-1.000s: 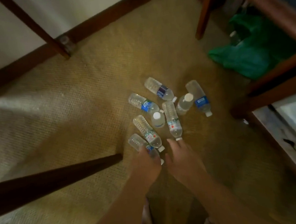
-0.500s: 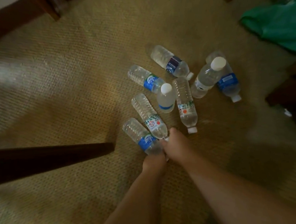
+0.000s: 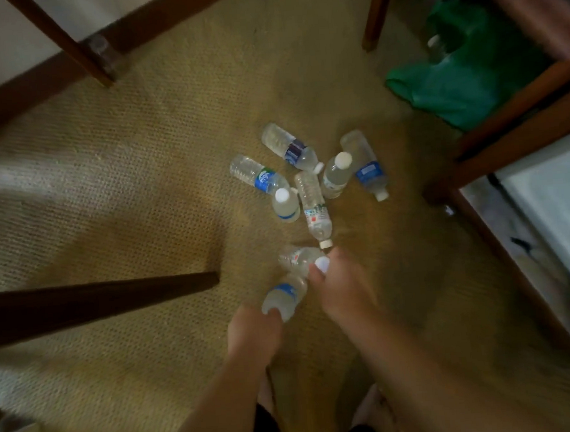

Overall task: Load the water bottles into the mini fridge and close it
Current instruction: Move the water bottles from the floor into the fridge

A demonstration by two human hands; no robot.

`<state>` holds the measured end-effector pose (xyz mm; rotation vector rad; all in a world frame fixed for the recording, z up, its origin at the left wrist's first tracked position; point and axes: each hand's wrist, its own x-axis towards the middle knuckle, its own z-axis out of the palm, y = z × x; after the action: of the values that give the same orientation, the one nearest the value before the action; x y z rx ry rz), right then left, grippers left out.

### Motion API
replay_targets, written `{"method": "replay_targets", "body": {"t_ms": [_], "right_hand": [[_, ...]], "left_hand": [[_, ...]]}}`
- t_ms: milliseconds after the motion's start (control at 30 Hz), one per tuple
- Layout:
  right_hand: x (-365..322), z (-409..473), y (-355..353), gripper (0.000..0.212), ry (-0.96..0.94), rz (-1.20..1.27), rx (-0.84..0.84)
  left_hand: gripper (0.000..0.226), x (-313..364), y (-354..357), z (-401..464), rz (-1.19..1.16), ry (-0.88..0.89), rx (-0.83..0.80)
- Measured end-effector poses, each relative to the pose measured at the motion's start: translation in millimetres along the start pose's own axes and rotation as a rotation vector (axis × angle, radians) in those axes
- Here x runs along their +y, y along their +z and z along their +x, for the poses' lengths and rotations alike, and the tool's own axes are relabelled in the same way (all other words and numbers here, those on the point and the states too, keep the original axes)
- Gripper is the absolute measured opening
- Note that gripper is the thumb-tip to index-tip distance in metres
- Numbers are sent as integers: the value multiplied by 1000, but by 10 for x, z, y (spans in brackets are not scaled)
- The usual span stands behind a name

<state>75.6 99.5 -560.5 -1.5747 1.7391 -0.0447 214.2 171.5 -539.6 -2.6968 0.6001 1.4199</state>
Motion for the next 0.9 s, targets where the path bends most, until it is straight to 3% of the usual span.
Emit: {"method": "replay_targets", "body": {"t_ms": [133, 333, 600, 900], "right_hand": [[183, -685, -688, 16, -6, 54, 83], [589, -1320, -1533, 25, 22, 132, 397], [1336, -1297, -2162, 44, 156, 136, 766], [2232, -973, -2779, 25, 299, 165, 974]], "left_hand": [[24, 145, -191, -919, 132, 207, -15], [15, 1051, 15, -1788, 366, 633, 0], [16, 2061, 576, -2171, 409, 1131, -19], [31, 3021, 1212, -2319, 586, 1662, -46]]}}
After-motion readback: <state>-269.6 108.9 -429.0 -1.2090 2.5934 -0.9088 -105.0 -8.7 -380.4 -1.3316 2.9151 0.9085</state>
